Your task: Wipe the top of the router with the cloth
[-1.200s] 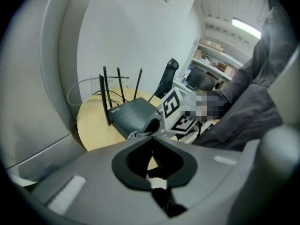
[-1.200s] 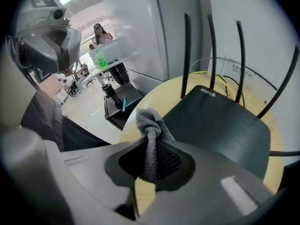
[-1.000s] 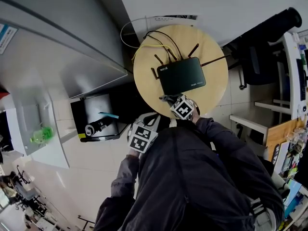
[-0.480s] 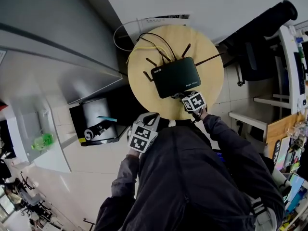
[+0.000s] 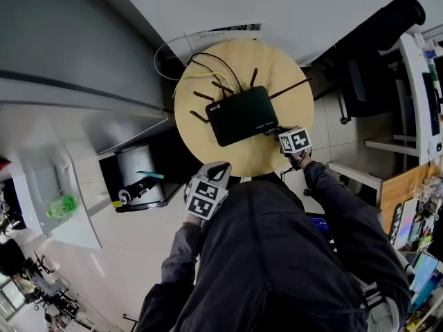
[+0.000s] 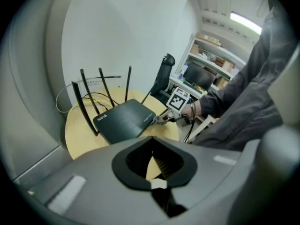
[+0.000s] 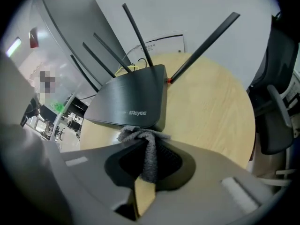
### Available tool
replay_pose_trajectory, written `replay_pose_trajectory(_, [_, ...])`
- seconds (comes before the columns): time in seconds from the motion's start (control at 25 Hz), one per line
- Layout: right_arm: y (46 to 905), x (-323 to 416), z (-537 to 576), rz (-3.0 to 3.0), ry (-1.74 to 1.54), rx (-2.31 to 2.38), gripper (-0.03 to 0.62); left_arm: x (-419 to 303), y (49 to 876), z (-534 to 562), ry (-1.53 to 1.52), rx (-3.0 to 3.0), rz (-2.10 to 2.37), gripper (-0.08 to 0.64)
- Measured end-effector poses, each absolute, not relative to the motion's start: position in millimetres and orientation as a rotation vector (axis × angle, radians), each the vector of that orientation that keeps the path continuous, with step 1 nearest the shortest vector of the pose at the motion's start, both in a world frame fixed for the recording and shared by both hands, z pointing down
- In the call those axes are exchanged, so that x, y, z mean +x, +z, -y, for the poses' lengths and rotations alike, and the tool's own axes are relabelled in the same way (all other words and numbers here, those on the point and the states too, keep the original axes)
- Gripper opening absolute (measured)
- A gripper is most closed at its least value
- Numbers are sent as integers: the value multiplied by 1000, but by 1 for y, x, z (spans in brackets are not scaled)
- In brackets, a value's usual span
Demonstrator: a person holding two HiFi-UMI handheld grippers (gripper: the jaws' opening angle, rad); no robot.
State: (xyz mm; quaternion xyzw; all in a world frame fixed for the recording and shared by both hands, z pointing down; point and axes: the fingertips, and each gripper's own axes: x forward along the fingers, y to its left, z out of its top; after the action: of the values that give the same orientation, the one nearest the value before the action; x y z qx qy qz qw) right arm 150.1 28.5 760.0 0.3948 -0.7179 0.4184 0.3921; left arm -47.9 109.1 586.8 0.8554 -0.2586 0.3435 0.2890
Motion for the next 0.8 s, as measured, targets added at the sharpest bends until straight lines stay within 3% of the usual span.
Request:
replay_pose_trajectory(0.28, [751, 137, -34, 1926, 882, 821, 37, -29, 584, -107, 970, 2278, 705, 0])
replay_pose_trajectory(0.8, [573, 99, -17, 2368, 415, 639, 35, -2, 572, -76, 1018, 2296, 788, 0])
